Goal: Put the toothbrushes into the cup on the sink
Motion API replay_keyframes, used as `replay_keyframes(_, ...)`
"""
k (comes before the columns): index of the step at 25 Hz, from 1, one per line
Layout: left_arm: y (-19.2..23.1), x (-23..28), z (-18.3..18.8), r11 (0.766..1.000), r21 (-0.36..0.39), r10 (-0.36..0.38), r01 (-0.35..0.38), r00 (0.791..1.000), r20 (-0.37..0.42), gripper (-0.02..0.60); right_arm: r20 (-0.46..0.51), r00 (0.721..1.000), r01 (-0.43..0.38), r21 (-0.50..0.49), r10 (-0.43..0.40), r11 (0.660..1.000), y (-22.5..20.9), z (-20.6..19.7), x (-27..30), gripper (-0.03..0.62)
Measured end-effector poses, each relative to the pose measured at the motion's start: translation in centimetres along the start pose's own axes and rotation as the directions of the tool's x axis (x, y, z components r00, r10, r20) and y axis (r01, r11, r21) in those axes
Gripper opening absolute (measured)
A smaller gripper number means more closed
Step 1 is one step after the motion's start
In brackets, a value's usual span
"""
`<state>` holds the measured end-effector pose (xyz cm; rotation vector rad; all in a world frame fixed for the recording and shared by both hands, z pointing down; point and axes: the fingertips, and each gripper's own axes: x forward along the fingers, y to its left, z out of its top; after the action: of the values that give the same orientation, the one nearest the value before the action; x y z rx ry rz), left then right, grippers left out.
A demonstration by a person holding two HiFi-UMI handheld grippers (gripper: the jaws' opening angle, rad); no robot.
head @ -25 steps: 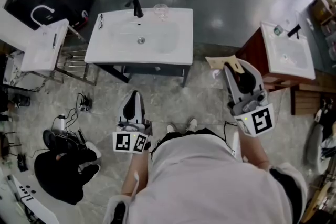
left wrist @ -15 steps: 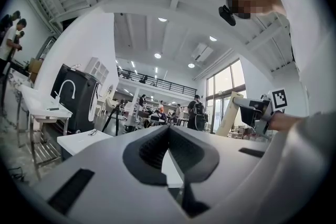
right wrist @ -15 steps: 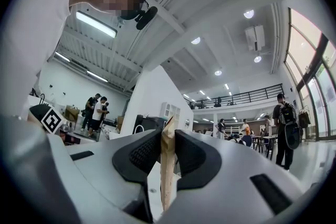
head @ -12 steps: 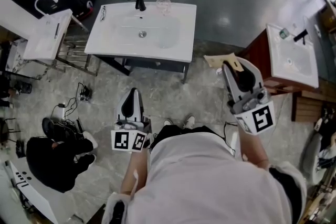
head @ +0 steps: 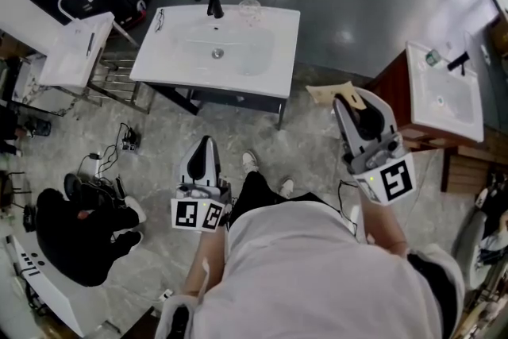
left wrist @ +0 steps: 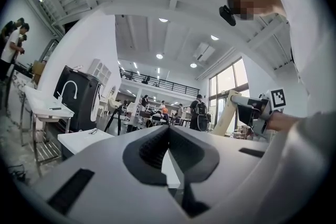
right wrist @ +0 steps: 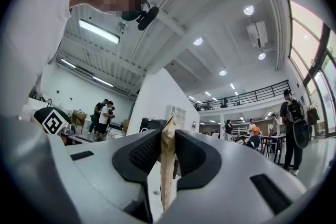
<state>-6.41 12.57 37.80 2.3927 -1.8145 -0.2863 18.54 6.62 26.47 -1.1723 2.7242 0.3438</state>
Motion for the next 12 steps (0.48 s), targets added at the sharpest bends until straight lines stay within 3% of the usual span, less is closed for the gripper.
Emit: replay_keyframes(12, 1.4, 4.3, -0.4, 0.998, -0.02, -0.065, 0.065, 0.998, 0.01, 0.005, -0.021, 0.998, 0.06, -0.038, -0.061, 0.997, -1.7, -0.4, 1.5, 0.097)
